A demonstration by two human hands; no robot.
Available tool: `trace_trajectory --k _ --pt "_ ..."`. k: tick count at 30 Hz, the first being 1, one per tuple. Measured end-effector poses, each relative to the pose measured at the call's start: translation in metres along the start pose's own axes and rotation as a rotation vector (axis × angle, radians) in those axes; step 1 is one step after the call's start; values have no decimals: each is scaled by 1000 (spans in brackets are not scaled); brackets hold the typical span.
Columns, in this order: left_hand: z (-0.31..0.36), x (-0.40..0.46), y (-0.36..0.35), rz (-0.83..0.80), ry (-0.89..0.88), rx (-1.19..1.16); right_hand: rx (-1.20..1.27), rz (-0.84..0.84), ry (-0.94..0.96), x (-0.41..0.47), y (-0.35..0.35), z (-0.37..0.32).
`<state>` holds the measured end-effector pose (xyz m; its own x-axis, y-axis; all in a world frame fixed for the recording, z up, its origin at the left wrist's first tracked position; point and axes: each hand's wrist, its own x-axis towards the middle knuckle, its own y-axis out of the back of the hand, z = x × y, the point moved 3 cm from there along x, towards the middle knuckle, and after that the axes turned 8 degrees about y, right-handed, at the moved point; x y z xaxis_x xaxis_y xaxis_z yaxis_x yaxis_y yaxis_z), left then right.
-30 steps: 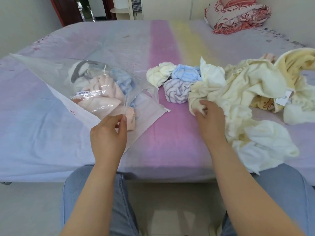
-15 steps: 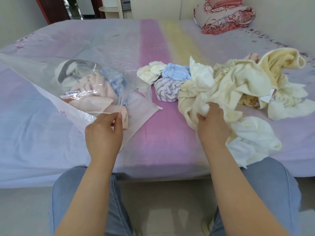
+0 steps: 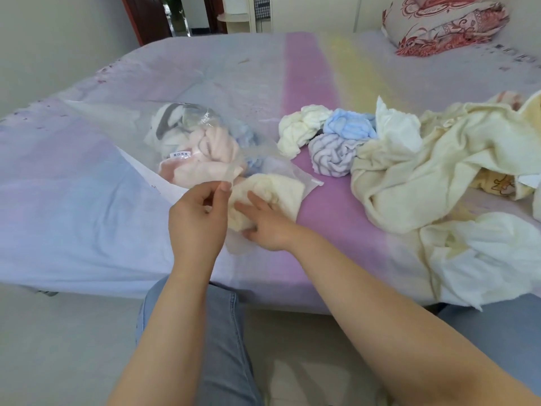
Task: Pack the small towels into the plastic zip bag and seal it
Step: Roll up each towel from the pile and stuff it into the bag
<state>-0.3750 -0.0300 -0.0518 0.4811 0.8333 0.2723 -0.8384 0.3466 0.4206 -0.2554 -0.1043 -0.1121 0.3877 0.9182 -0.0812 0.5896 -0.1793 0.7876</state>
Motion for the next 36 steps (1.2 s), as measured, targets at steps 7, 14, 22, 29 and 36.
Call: trace_trajectory --k 7,14,22,29,36 --pt "-2 0 -7 -14 3 -17 -216 867 -35 -37 4 20" --pt "-1 -4 -10 16 19 -72 -142 318 161 -4 -13 4" --pt "3 -5 10 28 14 -83 -330 35 -30 90 -10 -5" --pt "-4 -17 -20 -34 -65 9 -70 403 163 -14 -20 13" --pt "10 -32 -57 -78 -159 57 -111 724 -240 -151 15 57"
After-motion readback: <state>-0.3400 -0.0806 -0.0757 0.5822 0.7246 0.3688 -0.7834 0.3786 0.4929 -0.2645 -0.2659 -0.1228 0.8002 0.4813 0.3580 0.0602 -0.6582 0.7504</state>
